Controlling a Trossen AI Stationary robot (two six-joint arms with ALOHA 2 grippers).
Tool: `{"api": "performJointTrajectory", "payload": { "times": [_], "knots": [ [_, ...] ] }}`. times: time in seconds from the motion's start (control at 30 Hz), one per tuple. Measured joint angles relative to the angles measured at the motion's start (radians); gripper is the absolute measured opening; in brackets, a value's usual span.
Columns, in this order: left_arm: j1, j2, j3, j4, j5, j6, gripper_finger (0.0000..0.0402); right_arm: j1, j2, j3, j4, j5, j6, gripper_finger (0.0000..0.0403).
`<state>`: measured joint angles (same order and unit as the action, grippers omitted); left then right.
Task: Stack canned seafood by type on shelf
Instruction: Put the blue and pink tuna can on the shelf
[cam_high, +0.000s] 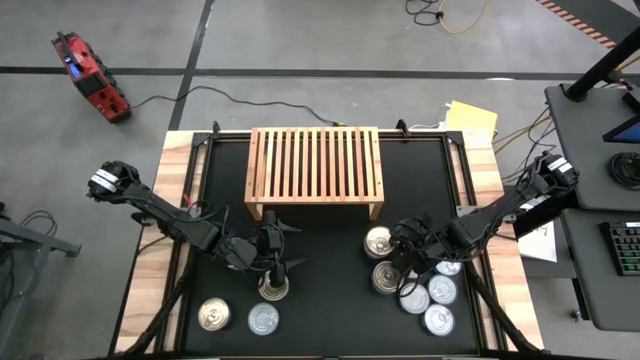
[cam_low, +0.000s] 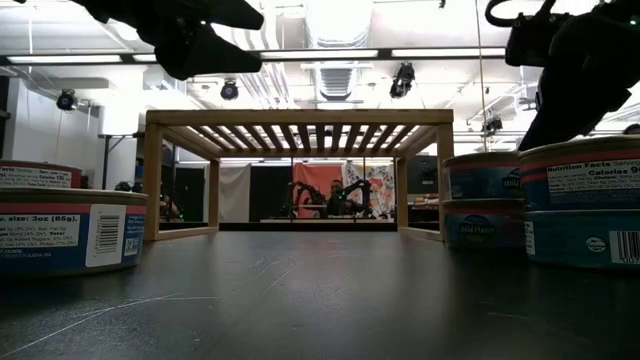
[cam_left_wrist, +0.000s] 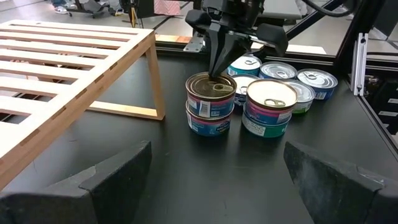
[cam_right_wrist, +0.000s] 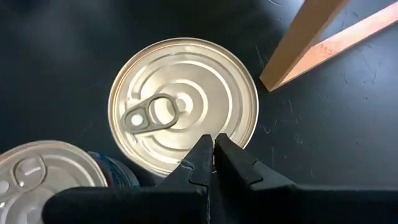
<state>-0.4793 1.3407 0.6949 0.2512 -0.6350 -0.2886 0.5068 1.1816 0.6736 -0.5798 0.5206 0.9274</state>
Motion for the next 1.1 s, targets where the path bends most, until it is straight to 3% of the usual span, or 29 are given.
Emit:
{"api": "performJointTrajectory", "payload": {
  "times": [0.57,0.9,1.1],
  "knots": [
    [0.0,0.0,-0.002,-0.003,0.0,0.0,0.0351,0.022,0.002,-0.05,-0.009,0.04,0.068,0.0012],
    [0.0,0.0,-0.002,-0.006,0.0,0.0,0.0351,0.064,0.004,-0.054,-0.004,0.127,0.082,0.0012],
    [0.0,0.0,-0.002,-0.006,0.0,0.0,0.0351,0.093,0.004,-0.071,0.075,0.143,0.079,0.0012]
  ]
}}
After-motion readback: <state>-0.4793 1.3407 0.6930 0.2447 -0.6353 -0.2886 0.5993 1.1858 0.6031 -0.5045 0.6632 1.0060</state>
